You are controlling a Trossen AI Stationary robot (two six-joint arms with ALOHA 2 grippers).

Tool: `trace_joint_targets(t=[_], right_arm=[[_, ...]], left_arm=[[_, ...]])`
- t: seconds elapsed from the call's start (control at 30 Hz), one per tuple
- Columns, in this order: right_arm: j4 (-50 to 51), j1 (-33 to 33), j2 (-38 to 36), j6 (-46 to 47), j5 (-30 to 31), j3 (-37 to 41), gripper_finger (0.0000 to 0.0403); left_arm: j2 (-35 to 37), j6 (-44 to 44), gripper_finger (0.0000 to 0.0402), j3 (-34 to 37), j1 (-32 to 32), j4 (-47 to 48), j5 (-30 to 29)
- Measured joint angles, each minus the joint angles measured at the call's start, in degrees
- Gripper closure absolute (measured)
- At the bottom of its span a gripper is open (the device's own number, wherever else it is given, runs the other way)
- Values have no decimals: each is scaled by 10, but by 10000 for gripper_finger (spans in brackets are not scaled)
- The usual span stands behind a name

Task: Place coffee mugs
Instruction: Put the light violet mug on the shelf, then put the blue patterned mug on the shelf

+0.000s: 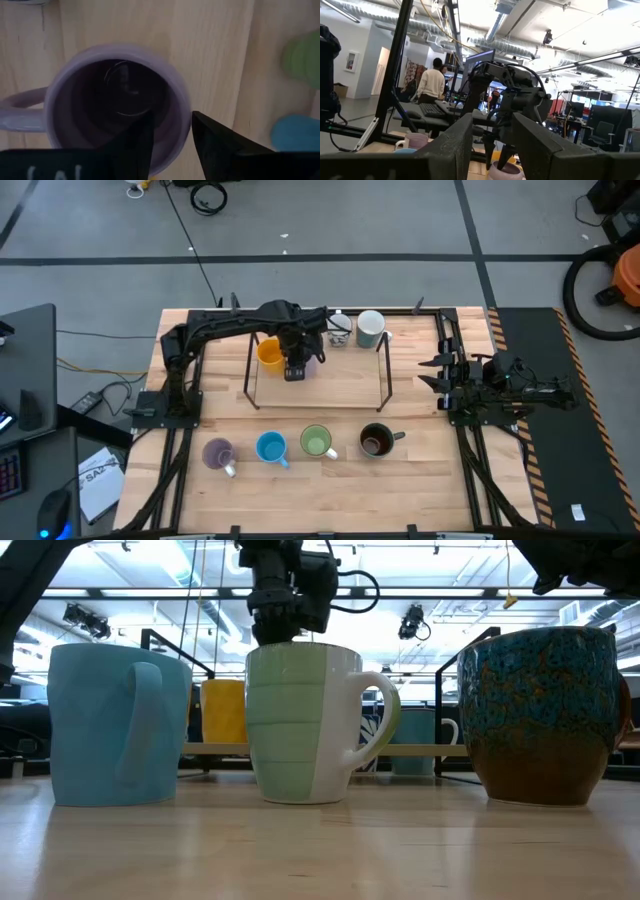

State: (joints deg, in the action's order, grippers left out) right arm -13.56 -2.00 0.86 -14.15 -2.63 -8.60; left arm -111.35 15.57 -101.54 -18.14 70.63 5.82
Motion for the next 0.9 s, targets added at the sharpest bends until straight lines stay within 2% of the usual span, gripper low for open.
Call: trace_joint_targets(t=[0.23,0.5,0.6,0.9], right_arm=[[1,0,0,0,0,0,259],[2,0,0,0,0,0,259],[1,0,0,0,0,0,259],[2,0,0,0,0,0,259]], left_arm=[[0,0,262,-5,1,9,-1],[1,6,262,-87,3,41,-1],[1,14,262,-106,-1,0,-12],[-29,-2,262,-105,-1,-179,-108]])
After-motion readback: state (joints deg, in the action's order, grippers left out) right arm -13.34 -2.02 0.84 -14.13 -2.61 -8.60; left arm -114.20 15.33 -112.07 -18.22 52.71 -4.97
